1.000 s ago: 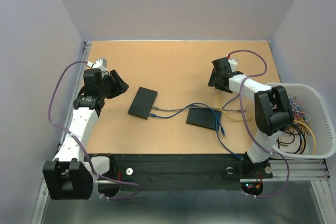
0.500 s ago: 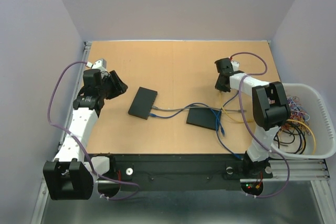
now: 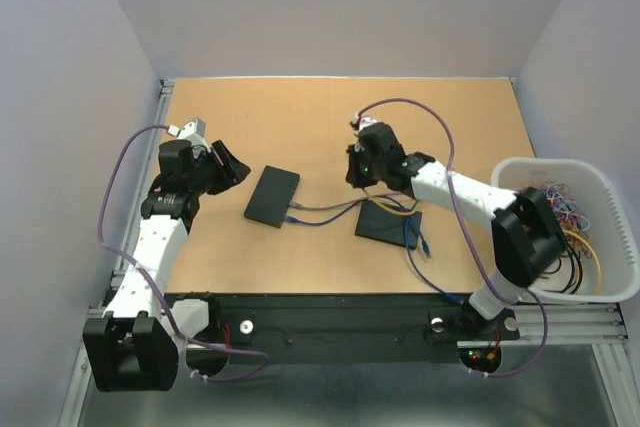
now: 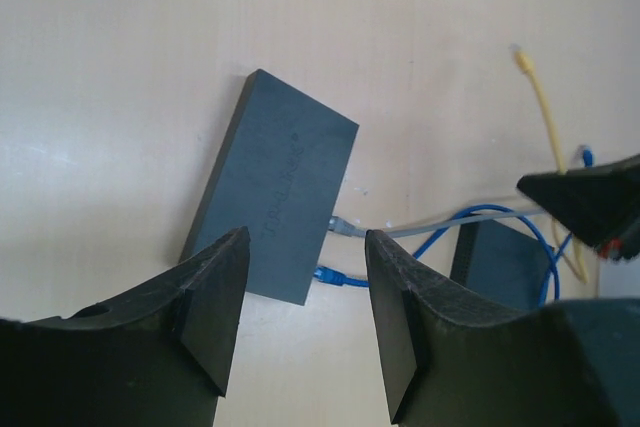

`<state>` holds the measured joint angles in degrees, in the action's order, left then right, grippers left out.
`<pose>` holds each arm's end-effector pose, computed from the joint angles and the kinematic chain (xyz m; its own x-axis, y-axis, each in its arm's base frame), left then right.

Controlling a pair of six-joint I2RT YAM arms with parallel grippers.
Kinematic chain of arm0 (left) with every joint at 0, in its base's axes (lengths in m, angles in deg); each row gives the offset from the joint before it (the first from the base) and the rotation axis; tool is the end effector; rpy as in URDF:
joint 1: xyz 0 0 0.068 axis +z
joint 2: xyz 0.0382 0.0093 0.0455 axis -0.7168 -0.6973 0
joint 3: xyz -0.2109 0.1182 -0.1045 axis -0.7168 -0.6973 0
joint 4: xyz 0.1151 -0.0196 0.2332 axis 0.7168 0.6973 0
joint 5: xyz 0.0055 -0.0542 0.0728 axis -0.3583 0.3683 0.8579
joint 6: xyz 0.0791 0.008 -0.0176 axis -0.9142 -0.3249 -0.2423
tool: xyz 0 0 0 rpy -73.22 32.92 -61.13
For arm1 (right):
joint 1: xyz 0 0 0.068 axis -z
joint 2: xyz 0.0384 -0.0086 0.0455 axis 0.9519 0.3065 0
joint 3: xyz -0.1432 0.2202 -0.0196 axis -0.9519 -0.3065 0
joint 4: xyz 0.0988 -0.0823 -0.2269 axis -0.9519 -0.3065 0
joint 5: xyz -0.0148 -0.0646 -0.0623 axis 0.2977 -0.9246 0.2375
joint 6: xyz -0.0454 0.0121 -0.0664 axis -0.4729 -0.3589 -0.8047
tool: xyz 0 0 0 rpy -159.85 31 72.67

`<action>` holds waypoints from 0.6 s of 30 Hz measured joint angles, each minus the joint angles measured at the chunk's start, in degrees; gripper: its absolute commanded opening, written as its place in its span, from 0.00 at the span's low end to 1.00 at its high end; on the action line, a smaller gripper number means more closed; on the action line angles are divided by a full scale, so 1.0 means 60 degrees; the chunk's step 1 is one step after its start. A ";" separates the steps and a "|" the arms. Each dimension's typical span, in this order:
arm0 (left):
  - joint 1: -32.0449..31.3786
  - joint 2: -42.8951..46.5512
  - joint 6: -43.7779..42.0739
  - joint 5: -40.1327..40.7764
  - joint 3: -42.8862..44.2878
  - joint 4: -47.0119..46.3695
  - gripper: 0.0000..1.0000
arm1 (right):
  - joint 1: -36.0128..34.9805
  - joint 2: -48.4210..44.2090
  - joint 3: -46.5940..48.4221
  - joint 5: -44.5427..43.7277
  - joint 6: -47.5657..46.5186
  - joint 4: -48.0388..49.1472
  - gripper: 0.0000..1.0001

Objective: Insert the plug into the switch port

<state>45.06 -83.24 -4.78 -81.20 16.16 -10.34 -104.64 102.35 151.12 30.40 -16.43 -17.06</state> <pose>0.2667 -0.0267 0.2741 -0.5227 -0.3668 -0.7696 0.1124 0.8652 -0.4887 0.3400 0.2112 0.1962 -0.7270 -0.0551 -0.6844 -0.2632 0.9430 0.2035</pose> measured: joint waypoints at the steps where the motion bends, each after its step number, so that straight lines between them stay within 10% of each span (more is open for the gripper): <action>1: -0.0004 0.0091 0.0135 -0.0193 -0.0175 -0.0197 0.61 | -0.0321 -0.0310 -0.0164 0.0153 -0.0153 0.0091 0.00; 18: -0.2073 0.0393 0.3399 -0.0903 -0.2317 -0.3781 0.60 | -0.4320 -0.2503 -0.2310 0.1115 -0.0900 0.1872 0.01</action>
<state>32.62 -80.88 15.61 -86.62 2.26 -33.03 -130.57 87.34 137.27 37.09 -21.83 -5.83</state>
